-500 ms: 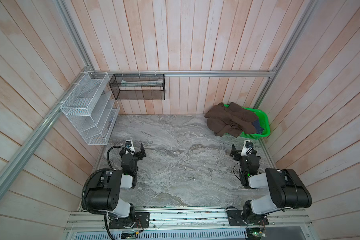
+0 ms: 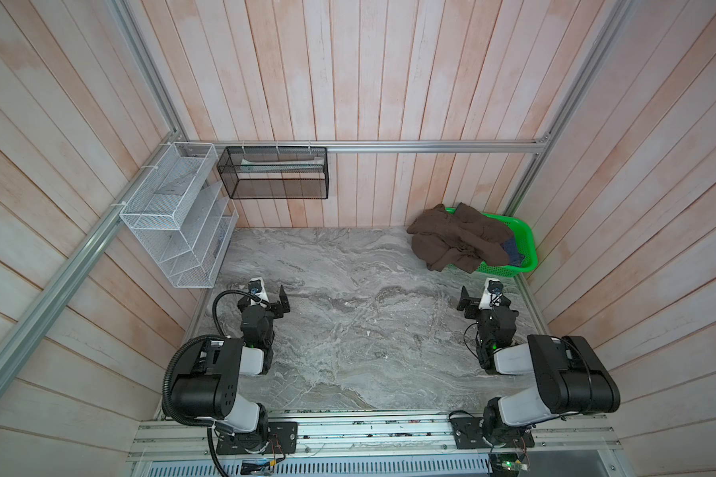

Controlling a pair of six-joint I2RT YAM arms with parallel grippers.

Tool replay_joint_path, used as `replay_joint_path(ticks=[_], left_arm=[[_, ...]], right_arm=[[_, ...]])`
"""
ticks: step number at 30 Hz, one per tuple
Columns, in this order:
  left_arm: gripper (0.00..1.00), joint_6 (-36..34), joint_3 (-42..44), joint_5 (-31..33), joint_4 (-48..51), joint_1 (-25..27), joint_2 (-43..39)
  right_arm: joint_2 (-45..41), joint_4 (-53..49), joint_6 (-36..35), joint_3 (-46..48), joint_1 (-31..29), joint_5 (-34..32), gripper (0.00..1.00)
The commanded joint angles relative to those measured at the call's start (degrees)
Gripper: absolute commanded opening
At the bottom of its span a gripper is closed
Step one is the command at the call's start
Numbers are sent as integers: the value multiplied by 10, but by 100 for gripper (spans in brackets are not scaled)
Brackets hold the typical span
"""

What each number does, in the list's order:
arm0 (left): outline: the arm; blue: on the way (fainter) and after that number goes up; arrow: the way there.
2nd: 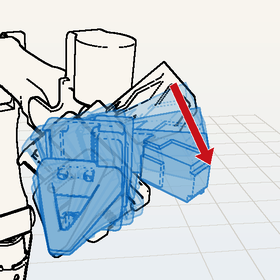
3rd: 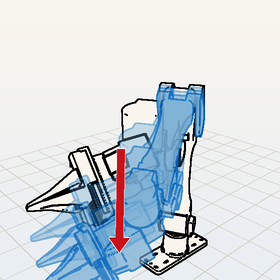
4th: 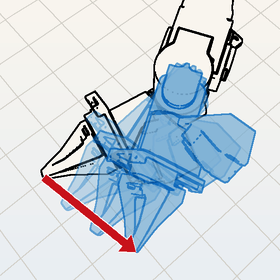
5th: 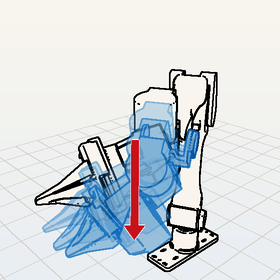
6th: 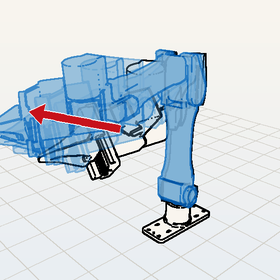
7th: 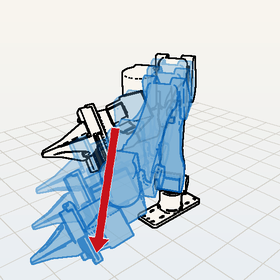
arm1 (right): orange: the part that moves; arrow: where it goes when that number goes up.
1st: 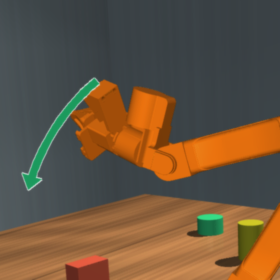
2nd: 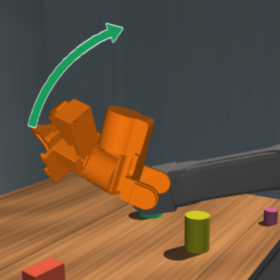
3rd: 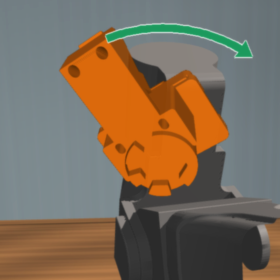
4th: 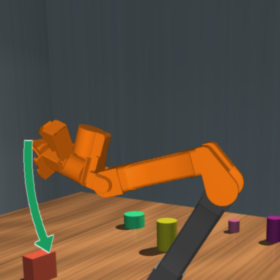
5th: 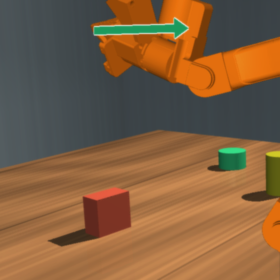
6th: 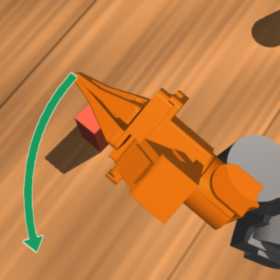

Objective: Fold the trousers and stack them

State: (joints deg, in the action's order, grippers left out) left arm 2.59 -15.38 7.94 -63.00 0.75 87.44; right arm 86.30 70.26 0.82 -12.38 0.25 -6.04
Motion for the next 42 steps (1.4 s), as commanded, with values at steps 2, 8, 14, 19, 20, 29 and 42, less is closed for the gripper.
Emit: replay_joint_path(ticks=[2, 8, 14, 19, 20, 29, 42], left_arm=[[100, -7, -6, -1, -13, 0, 7], [100, -8, -6, 0, -13, 0, 8], [100, -7, -7, 0, -13, -1, 7], [100, -7, -6, 0, -13, -1, 7], [100, -7, -7, -1, -13, -1, 7], [94, -10, -114, 94, 235, 40, -94], [88, 133, -469, 9, 759, 142, -66]], right_arm=[[4, 0, -5, -8, -2, 5, 98], [3, 22, 42, 5, 4, -84, 98], [6, -3, 5, -11, -3, -21, 98], [7, -5, 4, -13, -1, -18, 98], [7, -6, 5, -13, -1, -17, 98], [-128, -201, 38, -80, -14, -84, 94], [24, -830, 232, -652, 22, 5, 90]])
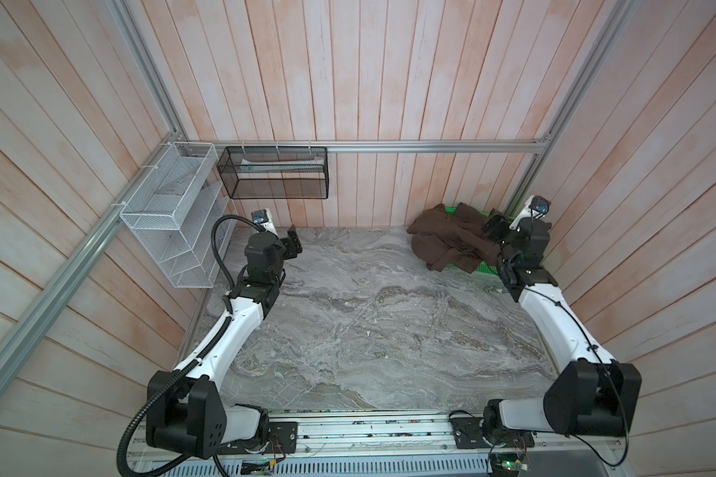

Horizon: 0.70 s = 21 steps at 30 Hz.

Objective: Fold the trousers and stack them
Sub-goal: 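Grasp the brown trousers' waistband in the basket with right gripper while left arm advances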

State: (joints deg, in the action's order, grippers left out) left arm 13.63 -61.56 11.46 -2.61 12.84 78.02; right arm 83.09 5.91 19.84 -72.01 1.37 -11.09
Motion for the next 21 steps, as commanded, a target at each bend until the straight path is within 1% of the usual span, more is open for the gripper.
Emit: replay_joint_path(ticks=[1, 2, 5, 7, 9, 13, 19, 21], left_arm=[[95, 22, -8, -25, 167, 32, 30], [100, 20, -7, -27, 177, 44, 32], [100, 29, 2, -35, 197, 68, 32], [100, 37, 8, -51, 205, 77, 32], [100, 45, 9, -63, 217, 83, 34], [100, 54, 2, -80, 244, 90, 43], [100, 63, -1, -84, 253, 103, 50], [100, 66, -3, -83, 251, 106, 52]], right_arm=[[77, -210, 47, -86, 14, 67, 90], [103, -236, 51, -119, 17, 83, 91], [172, -297, 55, -196, 24, 112, 93], [211, -326, 42, -234, 24, 128, 98], [244, -354, 22, -266, 24, 147, 98], [270, -370, -1, -281, 20, 173, 98], [296, -391, -55, -301, 5, 160, 98], [307, -395, -72, -307, -3, 143, 98]])
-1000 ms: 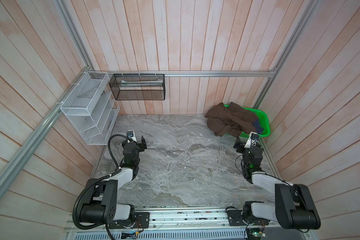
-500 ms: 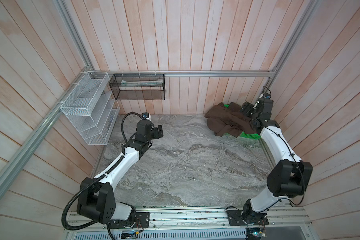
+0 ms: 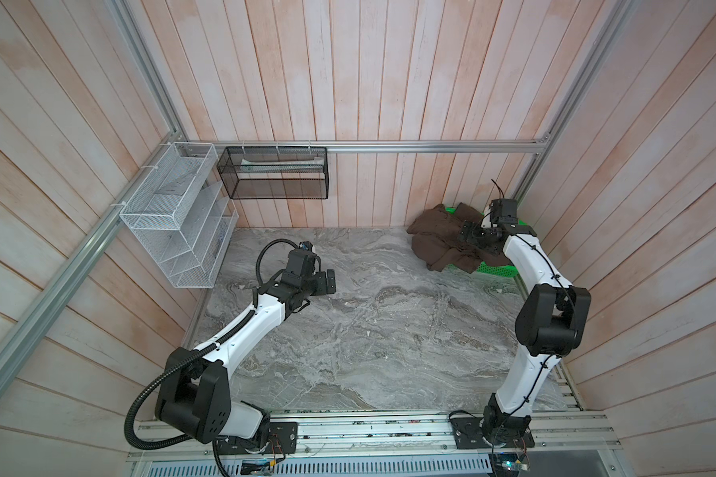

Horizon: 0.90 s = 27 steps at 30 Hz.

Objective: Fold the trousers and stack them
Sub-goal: 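Grasp the brown trousers' waistband in the basket with right gripper while left arm advances, then lift the brown trousers high out of the basket with the right gripper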

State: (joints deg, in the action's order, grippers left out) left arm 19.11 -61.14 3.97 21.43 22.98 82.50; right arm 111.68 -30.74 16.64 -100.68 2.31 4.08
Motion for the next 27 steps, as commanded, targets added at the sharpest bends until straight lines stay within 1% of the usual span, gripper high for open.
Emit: replay_joint_path(ticks=[1, 5, 11, 13, 14, 15, 16, 17, 18, 19, 20, 24, 27], left_arm=[[100, 13, -8, -8, 10, 6, 8], [100, 11, -15, -7, 8, 12, 13], [100, 6, -25, -4, 18, 14, 15], [100, 6, -27, -4, 21, 14, 11], [100, 5, -28, -3, 23, 14, 8], [98, 6, -28, -2, 25, 15, 5], [97, 5, -28, -2, 25, 15, 1], [96, 5, -29, -2, 26, 15, -3], [96, 5, -29, -3, 27, 15, -8], [95, 6, -29, -3, 29, 15, -12], [95, 7, -29, -2, 31, 15, -18], [93, 7, -28, -1, 39, 15, -40], [93, 10, -26, 3, 46, 16, -58]], right_arm=[[26, -30, -46, -24, -16, -17, 98], [64, -42, -71, -61, -31, -71, 98], [144, -96, -103, -167, -42, -108, 98], [165, -114, -104, -205, -44, -115, 93], [173, -124, -103, -225, -45, -117, 86], [179, -130, -102, -242, -46, -117, 74], [181, -135, -100, -254, -47, -116, 59], [179, -138, -96, -268, -47, -116, 40], [175, -138, -94, -276, -49, -116, 24], [166, -137, -93, -283, -52, -117, 10], [155, -133, -93, -288, -56, -120, 0], [101, -122, -86, -311, -73, -127, 0], [44, -95, -74, -321, -86, -112, 0]])
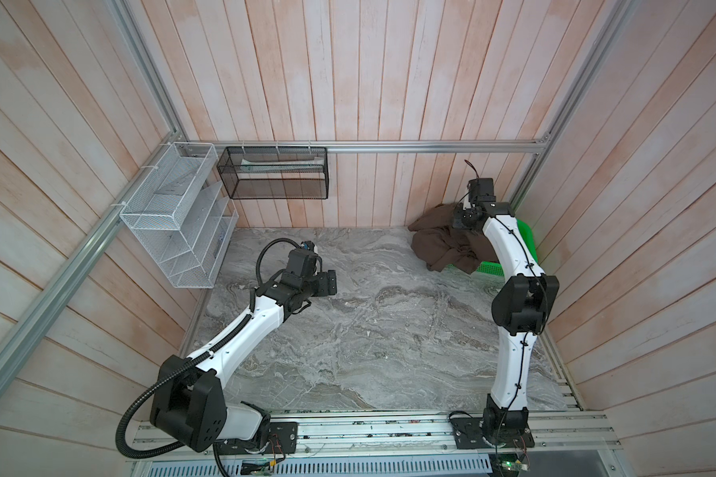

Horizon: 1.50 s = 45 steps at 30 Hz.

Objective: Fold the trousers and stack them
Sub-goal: 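Lift the brown trousers high out of the basket with the right gripper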

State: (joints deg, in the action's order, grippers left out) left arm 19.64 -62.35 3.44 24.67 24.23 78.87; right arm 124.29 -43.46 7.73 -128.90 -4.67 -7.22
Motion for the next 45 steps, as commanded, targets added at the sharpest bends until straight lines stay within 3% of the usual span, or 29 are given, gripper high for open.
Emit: replay_joint_path(ticks=[1, 4, 8, 12, 17, 21, 28, 37, 41, 45], left_arm=[[93, 6, -13, 9, 16, 4, -29], [95, 8, -12, 10, 23, 5, -53], [97, 10, -9, 4, 29, 5, -86], [98, 12, 7, -2, 17, 6, -131], [99, 16, 56, -16, -44, 6, -211], [100, 18, 85, -38, -86, 5, -255], [100, 7, 131, -88, -141, 6, -288], [100, 34, 212, -152, -268, 6, -302], [100, 37, 226, -178, -291, 7, -303], [100, 33, 231, -185, -282, 8, -310]], right_arm=[[-104, 47, 24, -42, -18, 19, 0], [-146, 77, 61, -86, -19, 85, 0], [-157, 102, 124, -212, -30, 197, 0], [-196, 286, 213, -183, -66, 345, 0], [-172, 385, 275, -266, -134, 384, 0], [-183, 440, 314, -234, -166, 388, 0], [-153, 457, 296, -265, -212, 356, 0], [-155, 596, 300, -268, -258, 314, 0], [-162, 585, 293, -269, -286, 300, 0], [-196, 482, 269, -232, -301, 257, 0]])
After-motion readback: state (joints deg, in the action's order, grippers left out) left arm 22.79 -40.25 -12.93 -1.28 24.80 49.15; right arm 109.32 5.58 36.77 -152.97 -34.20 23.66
